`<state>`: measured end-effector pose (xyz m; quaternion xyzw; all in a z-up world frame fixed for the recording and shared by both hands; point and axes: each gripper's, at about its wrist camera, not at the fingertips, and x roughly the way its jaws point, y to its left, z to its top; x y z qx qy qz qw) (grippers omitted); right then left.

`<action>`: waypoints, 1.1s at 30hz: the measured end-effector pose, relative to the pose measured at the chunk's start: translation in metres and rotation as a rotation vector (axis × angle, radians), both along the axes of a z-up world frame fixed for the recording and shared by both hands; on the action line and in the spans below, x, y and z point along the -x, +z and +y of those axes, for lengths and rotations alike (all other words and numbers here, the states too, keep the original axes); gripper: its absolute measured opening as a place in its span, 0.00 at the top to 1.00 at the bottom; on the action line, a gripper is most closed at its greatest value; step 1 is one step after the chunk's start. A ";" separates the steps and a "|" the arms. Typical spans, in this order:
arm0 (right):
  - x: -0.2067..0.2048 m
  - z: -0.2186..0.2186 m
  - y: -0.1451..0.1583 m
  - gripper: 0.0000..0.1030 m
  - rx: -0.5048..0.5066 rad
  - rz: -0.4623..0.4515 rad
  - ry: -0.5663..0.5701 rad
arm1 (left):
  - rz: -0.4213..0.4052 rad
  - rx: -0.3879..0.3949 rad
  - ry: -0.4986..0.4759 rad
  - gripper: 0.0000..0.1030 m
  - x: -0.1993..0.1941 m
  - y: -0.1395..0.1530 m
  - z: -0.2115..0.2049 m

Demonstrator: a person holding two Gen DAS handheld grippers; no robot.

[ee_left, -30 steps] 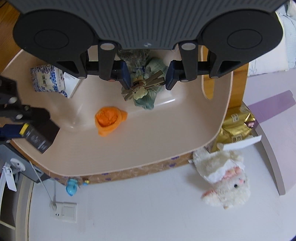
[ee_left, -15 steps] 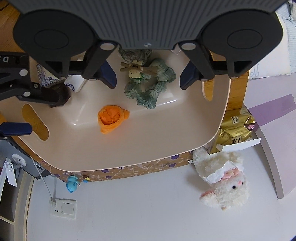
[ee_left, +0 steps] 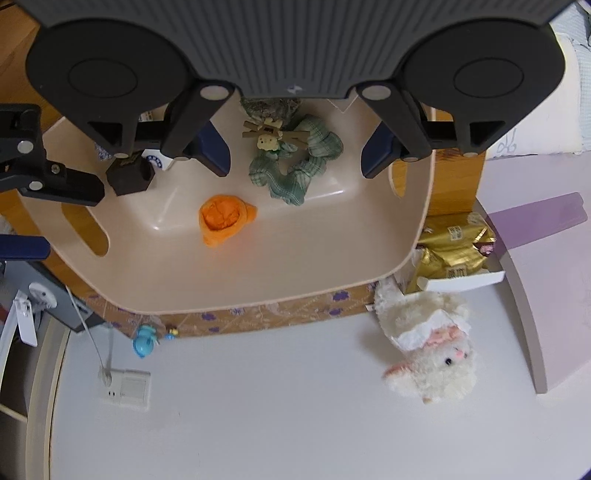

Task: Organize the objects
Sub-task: 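Lift both items over the bin and release them inside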

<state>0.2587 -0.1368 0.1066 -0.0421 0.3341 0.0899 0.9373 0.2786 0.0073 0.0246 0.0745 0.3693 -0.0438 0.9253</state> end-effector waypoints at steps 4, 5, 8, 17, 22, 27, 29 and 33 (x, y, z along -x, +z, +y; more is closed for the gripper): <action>0.011 -0.002 0.007 0.15 -0.005 -0.025 -0.011 | -0.023 0.016 0.021 0.23 0.011 0.009 0.004; 0.014 -0.002 0.009 0.15 -0.011 -0.028 -0.013 | -0.029 0.019 0.025 0.23 0.014 0.011 0.005; 0.025 -0.004 0.015 0.14 -0.022 -0.041 -0.017 | -0.053 0.030 0.037 0.23 0.026 0.018 0.008; 0.068 -0.007 0.037 0.10 -0.039 -0.101 -0.040 | -0.125 0.051 0.054 0.23 0.072 0.041 0.012; 0.097 -0.002 0.050 0.07 -0.001 -0.138 -0.032 | -0.159 0.038 0.046 0.22 0.096 0.051 0.008; 0.121 -0.002 0.059 0.06 -0.005 -0.161 -0.035 | -0.185 0.045 0.047 0.22 0.120 0.057 0.006; 0.130 -0.003 0.060 0.06 -0.008 -0.169 -0.036 | -0.189 0.044 0.050 0.22 0.130 0.058 0.004; 0.146 -0.005 0.058 0.06 -0.018 -0.166 -0.044 | -0.194 0.054 0.045 0.22 0.151 0.056 0.002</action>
